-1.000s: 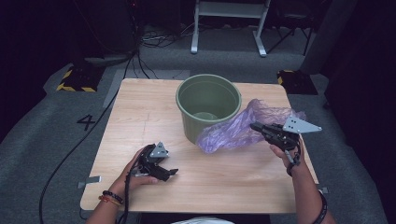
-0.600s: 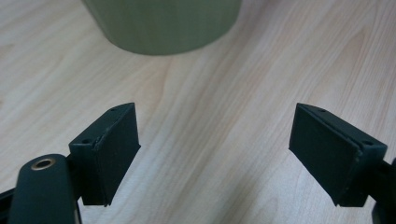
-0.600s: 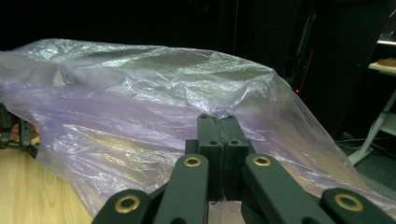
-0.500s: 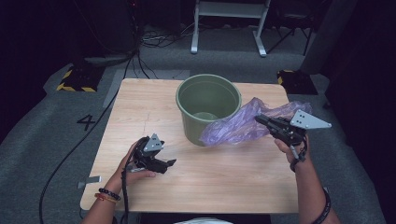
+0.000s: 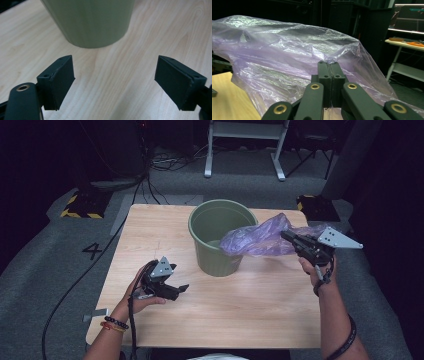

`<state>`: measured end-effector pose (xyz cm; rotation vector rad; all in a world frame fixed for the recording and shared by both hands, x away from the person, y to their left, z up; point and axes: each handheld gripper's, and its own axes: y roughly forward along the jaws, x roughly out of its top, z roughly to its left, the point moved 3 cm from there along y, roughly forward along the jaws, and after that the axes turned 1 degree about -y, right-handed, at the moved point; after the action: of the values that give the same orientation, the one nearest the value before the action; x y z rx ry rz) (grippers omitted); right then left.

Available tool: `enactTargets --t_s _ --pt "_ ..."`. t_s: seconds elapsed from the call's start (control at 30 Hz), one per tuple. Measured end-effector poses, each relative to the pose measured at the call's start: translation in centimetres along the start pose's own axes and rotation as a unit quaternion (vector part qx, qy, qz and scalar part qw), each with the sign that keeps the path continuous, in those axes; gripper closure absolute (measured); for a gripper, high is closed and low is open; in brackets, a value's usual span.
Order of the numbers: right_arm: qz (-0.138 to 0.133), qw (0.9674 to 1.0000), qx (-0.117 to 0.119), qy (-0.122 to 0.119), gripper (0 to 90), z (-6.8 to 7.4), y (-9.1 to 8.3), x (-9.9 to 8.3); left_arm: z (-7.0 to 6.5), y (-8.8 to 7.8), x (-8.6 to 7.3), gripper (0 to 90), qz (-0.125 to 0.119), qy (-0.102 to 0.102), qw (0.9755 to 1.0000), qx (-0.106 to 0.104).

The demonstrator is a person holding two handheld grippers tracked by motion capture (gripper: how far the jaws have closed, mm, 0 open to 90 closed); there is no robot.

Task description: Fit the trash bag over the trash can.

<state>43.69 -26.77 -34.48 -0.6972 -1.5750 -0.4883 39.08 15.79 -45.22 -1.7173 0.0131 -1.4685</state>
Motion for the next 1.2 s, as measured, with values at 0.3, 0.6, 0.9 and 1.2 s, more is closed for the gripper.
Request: enactTargets --t_s 0.3,0.6,0.9,1.2 --pt "0.016 0.9996 -0.021 -0.002 90.0 -0.7 1.5 0.7 0.5 -1.3 1.8 15.7 -0.025 0.009 0.9995 0.015" --pt "0.048 0.9979 -0.039 -0.018 90.0 -0.7 3.3 0.8 0.9 -2.9 4.0 15.9 -0.060 0.014 0.9977 0.030" --pt "0.057 0.9975 -0.038 -0.021 90.0 -0.3 4.4 0.9 1.1 -3.2 6.1 16.0 -0.075 0.024 0.9962 0.037" --pt "0.073 0.9963 -0.030 -0.034 89.9 0.4 5.6 1.0 1.2 -2.6 9.1 16.3 -0.078 0.043 0.9954 0.036"
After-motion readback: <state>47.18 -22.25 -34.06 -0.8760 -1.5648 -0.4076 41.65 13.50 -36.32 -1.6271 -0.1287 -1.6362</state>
